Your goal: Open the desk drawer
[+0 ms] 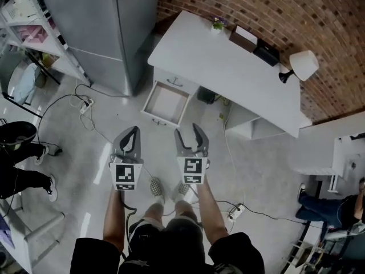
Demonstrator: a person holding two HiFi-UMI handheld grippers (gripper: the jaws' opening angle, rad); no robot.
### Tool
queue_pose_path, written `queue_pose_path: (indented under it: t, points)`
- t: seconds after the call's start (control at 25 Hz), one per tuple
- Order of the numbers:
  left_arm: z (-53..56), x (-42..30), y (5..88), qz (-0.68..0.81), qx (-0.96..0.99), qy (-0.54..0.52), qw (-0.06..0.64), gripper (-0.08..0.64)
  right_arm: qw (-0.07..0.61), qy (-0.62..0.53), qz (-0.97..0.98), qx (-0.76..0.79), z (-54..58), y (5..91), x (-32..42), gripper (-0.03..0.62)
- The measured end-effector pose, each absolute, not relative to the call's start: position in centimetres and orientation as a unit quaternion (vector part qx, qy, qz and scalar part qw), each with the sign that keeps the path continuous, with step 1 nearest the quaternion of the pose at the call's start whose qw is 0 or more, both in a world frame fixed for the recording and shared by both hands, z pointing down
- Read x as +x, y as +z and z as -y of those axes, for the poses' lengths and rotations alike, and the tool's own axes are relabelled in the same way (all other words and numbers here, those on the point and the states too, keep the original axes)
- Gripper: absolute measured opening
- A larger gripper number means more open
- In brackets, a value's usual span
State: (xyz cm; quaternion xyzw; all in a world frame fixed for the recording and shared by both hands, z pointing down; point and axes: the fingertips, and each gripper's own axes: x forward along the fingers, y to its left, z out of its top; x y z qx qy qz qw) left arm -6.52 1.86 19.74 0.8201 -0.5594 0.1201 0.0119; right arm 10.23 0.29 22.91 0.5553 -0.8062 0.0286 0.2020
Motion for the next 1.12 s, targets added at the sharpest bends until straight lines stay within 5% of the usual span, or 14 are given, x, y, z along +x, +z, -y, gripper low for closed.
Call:
queue_pose_path:
  t: [0.4,1.12]
  points:
    - [-5.8,-3.6,12.3,0.555,0.825,0.108,0.000,0.009,0.132,0.013,0.806,0.578,-5.7,13.3,14.5,0.201]
    - [-9.0,-0.6,8.5,0.543,0.834,0.098,-0.022,0.009,0.124,-0.012,0.805,0.580,-9.6,9.4,16.9,0.006]
